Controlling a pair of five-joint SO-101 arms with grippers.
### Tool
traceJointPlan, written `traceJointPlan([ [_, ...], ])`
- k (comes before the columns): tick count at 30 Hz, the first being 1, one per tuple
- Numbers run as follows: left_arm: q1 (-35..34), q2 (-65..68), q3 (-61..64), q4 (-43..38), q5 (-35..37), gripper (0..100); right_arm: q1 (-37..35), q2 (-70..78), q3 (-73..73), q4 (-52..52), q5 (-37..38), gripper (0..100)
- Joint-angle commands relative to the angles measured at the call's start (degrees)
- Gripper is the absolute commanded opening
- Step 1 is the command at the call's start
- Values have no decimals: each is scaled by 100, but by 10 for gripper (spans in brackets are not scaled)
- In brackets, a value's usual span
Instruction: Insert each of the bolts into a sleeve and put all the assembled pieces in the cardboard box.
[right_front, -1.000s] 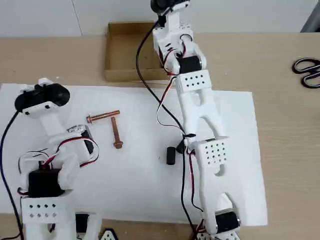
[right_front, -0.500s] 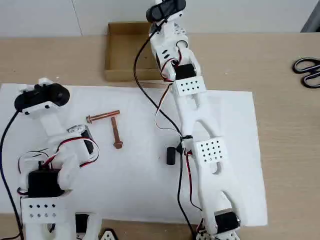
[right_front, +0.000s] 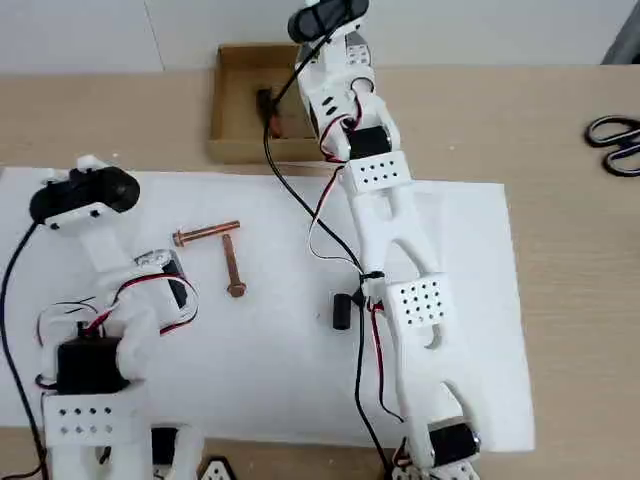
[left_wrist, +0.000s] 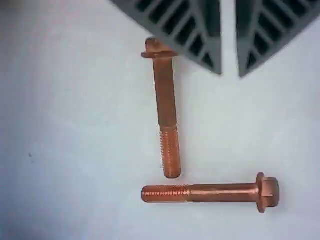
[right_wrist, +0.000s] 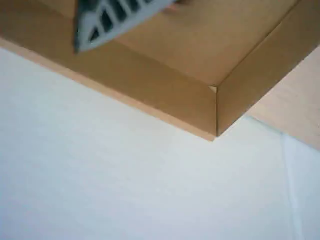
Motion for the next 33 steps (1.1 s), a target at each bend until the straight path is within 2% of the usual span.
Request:
traceJointPlan([
  [1, 35, -35, -57, -9, 18, 6, 84, -198, -343, 549, 62, 216],
  [4, 26, -35, -57, 0, 18, 6, 101, -198, -932, 1701, 62, 216],
  [7, 26, -35, -57, 9, 18, 6, 48, -154, -1855, 3459, 62, 216],
  [11, 26, -35, -57, 9, 26, 6, -22, -479, -1846, 5604, 62, 216],
  [14, 26, -35, -57, 9, 26, 6, 13, -927, -1837, 6826, 62, 216],
  [21, 26, -35, -13, -26, 35, 6, 127, -1543, -1090, 7002, 70, 216],
  [29, 35, -35, -13, 18, 35, 6, -4, -4031, 2778, 6941, 62, 216],
  [33, 35, -35, -4, 18, 44, 6, -31, -4910, 4193, 6905, 53, 216],
])
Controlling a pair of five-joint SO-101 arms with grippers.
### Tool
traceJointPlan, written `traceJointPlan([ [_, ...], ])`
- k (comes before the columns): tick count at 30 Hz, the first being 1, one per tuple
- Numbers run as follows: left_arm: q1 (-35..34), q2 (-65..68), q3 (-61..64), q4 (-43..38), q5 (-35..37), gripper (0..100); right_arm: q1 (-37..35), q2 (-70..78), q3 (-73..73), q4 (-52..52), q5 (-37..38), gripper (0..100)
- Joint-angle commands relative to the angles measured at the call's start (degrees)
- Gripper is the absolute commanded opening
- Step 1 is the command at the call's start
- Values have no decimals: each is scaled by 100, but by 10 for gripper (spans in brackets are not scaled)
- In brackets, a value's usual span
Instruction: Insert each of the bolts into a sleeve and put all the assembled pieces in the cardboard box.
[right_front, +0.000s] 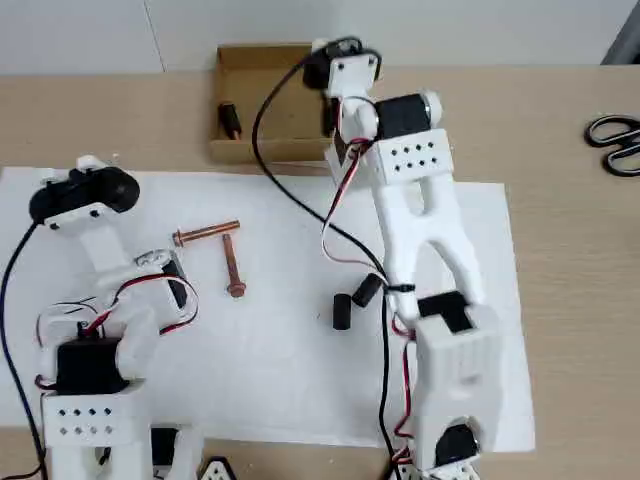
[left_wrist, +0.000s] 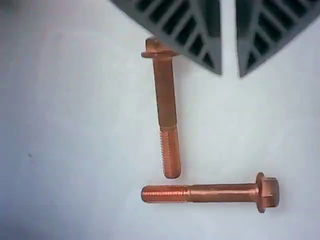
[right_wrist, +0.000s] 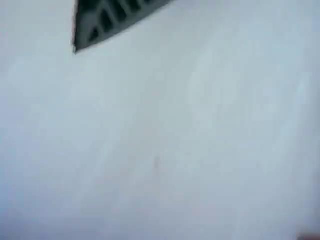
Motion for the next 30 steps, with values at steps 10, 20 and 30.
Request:
traceJointPlan([
  [10, 35, -35, -4, 9, 44, 6, 13, -1763, 3015, 31, -782, 216],
  [20, 26, -35, 180, -9, 44, 6, 4, -2229, 4158, 4, -1222, 216],
  [30, 26, -35, 435, -35, 44, 6, -259, -2193, 4176, -154, -2075, 217],
])
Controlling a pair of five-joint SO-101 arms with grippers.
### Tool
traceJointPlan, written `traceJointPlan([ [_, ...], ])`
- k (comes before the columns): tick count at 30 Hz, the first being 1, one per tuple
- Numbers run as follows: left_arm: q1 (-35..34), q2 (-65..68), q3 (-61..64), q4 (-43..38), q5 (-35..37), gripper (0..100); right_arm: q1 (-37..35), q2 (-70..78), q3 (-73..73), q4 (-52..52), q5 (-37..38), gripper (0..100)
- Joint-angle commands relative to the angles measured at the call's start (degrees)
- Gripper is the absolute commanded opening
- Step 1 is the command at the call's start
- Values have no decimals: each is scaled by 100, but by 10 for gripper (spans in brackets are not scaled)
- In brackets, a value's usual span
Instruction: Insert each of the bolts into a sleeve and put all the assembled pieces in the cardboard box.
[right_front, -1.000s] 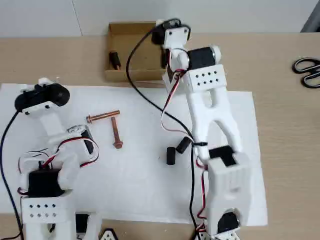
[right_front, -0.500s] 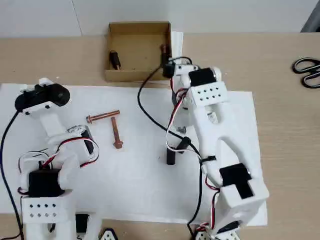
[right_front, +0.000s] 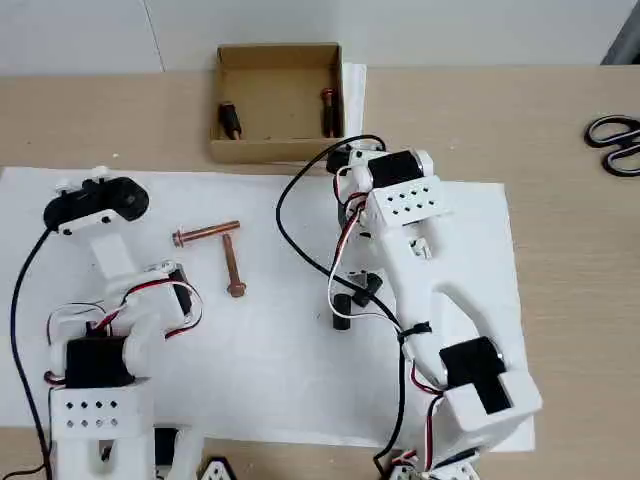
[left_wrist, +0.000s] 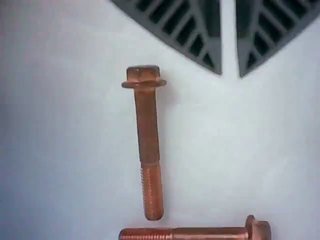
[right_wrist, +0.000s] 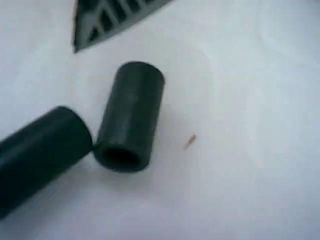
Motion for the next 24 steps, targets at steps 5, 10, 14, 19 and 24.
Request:
traceJointPlan([
  [5, 35, -35, -13, -325, 44, 6, -13, -171, -9, -470, -958, 217],
  [10, 35, -35, -13, -413, 44, 6, -40, 101, -9, -822, -1574, 218],
  [14, 35, -35, -13, -396, 35, 6, -40, 549, -35, -927, -1908, 218],
  [19, 35, -35, -13, -396, 35, 6, -119, 848, -35, -927, -1996, 217],
  [24, 35, -35, -13, -396, 35, 6, -207, 901, -35, -1191, -2004, 216],
])
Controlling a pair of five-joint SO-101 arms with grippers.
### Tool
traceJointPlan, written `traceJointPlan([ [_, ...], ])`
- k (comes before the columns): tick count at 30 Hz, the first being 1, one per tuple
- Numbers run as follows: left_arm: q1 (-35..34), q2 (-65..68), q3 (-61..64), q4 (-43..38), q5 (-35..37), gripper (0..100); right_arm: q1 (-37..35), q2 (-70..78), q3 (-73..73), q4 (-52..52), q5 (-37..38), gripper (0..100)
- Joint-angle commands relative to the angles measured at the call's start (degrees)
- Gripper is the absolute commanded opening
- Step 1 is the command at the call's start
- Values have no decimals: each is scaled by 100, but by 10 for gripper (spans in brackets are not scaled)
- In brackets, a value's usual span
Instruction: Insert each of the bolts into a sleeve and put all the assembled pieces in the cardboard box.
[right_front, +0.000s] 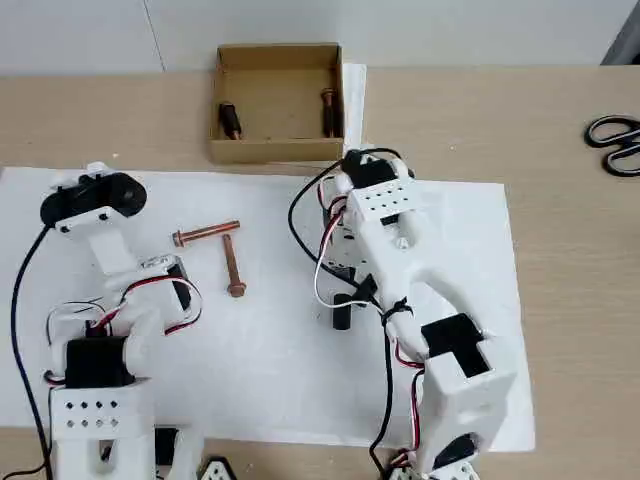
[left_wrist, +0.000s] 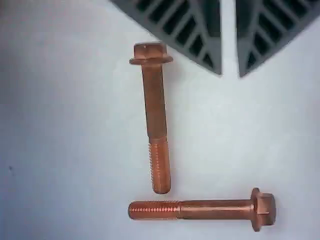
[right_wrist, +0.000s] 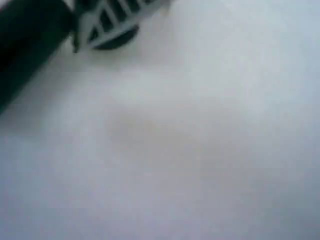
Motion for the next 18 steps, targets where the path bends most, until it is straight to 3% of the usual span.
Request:
traceJointPlan([
  [1, 35, -35, -22, -114, 35, 6, -22, -48, -53, -295, -35, 216],
  [18, 35, -35, -31, -105, 35, 6, -312, 444, -35, -330, -53, 216],
])
